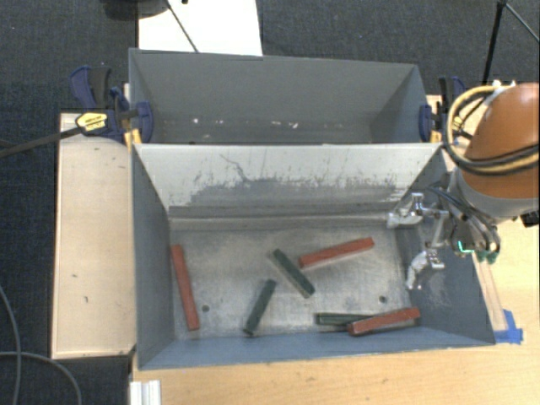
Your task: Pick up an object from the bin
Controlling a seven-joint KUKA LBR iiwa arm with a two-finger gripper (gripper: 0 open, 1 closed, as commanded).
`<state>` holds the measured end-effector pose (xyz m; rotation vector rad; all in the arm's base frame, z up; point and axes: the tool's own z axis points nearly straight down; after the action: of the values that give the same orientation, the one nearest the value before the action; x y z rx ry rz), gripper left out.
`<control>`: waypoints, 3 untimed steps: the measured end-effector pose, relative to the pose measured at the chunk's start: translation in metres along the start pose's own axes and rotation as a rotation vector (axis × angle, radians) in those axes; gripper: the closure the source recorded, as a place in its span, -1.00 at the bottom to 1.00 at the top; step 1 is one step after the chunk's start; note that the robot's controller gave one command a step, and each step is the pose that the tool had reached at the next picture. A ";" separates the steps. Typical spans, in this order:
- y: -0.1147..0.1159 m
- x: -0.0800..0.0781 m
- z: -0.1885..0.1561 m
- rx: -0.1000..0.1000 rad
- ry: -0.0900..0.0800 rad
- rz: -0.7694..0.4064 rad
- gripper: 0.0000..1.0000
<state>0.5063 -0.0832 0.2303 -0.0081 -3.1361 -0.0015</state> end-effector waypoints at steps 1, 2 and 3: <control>0.000 -0.002 -0.004 0.001 -0.009 -0.003 -1.00; 0.000 -0.023 0.041 0.003 -0.017 0.005 -1.00; 0.019 -0.023 0.103 0.002 -0.012 -0.029 -1.00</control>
Offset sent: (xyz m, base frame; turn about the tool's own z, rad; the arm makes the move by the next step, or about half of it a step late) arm 0.0630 0.0023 -0.1592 0.0278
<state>0.5290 -0.0645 0.1271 0.0378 -3.1482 0.0018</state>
